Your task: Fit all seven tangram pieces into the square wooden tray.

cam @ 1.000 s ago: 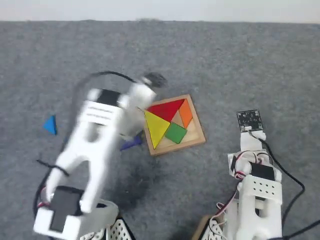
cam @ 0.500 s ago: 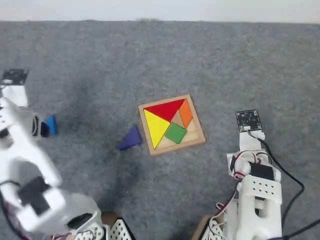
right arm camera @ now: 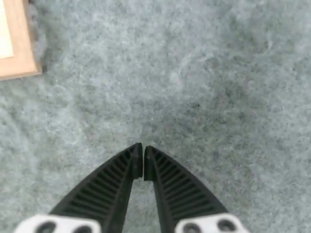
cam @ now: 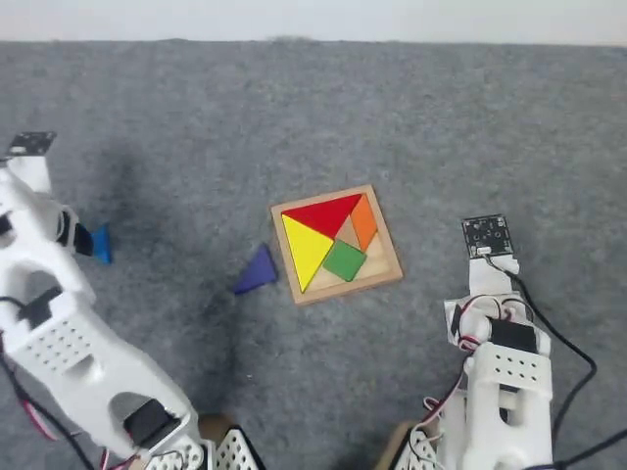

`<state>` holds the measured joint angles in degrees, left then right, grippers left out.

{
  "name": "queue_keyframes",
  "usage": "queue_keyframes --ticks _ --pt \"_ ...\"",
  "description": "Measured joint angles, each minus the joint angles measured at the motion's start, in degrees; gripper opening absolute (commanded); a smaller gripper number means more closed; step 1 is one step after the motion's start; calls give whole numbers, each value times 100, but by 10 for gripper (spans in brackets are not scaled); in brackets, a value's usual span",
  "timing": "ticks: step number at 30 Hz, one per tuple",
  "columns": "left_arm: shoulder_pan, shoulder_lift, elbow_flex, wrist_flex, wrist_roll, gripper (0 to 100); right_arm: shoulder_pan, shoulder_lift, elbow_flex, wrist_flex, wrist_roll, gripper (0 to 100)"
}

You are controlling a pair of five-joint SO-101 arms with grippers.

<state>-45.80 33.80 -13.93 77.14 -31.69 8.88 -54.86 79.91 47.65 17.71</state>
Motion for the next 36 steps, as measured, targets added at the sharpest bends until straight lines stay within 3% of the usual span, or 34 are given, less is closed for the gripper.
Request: queue_keyframes --ticks 13,22,36 --pt "334 167 -114 211 88 188 0 0 0 0 0 16" --pt "492 167 422 -114 97 186 0 0 0 0 0 16" --pt "765 141 677 -176 70 111 0 0 0 0 0 16"
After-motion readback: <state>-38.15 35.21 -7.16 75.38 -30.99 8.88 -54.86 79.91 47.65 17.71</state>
